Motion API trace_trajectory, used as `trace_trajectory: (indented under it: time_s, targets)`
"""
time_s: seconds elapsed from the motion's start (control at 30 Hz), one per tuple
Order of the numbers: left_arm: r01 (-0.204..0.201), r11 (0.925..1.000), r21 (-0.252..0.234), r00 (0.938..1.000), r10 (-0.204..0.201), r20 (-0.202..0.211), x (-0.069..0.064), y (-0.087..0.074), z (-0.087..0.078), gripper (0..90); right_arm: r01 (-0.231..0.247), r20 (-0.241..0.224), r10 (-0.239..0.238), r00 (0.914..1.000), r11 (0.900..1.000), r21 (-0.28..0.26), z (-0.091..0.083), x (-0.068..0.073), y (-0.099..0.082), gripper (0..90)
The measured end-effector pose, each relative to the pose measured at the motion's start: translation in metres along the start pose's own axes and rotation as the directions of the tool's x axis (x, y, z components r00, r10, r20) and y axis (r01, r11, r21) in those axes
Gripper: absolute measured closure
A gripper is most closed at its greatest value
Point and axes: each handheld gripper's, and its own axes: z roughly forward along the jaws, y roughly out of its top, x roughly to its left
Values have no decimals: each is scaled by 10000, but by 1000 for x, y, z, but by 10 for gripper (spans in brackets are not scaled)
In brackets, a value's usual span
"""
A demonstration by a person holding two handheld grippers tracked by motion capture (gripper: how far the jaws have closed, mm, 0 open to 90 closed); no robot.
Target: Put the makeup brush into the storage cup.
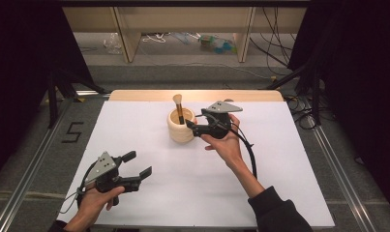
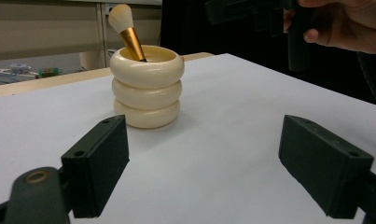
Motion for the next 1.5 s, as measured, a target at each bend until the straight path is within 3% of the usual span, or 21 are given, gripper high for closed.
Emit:
trace_trajectory:
  time_s: [0.03,0.07,0.47,0.57,0.93,1.13,1.5]
  targets:
    - [-46,9999,-158,10000,47,69,1,0,1,160,130,64,-131,9999,9999,52,-3,0,-1,248]
    - [-2,10000,1,10000,2,-6,0,0,0,160,140,70,-140,9999,9999,23,-5,1,-1,249]
    - [0,10000,-12,10000,0,-45,1,0,-1,160,154,-76,-156,9998,9997,-196,-27,5,-10,245]
    - [-2,10000,-17,10000,2,-39,1,0,0,160,251,73,-251,9997,9997,6,-36,4,-16,237]
    - [-11,10000,20,10000,11,-53,0,0,0,161,-93,213,95,9997,9999,-99,-66,-7,-35,234]
    - [-9,10000,18,10000,9,-58,1,0,0,160,-100,172,106,9998,9992,-388,-74,-7,-39,233]
    - [-14,10000,22,10000,14,-56,1,0,0,160,30,131,-25,9999,9992,-403,-85,-4,-45,226]
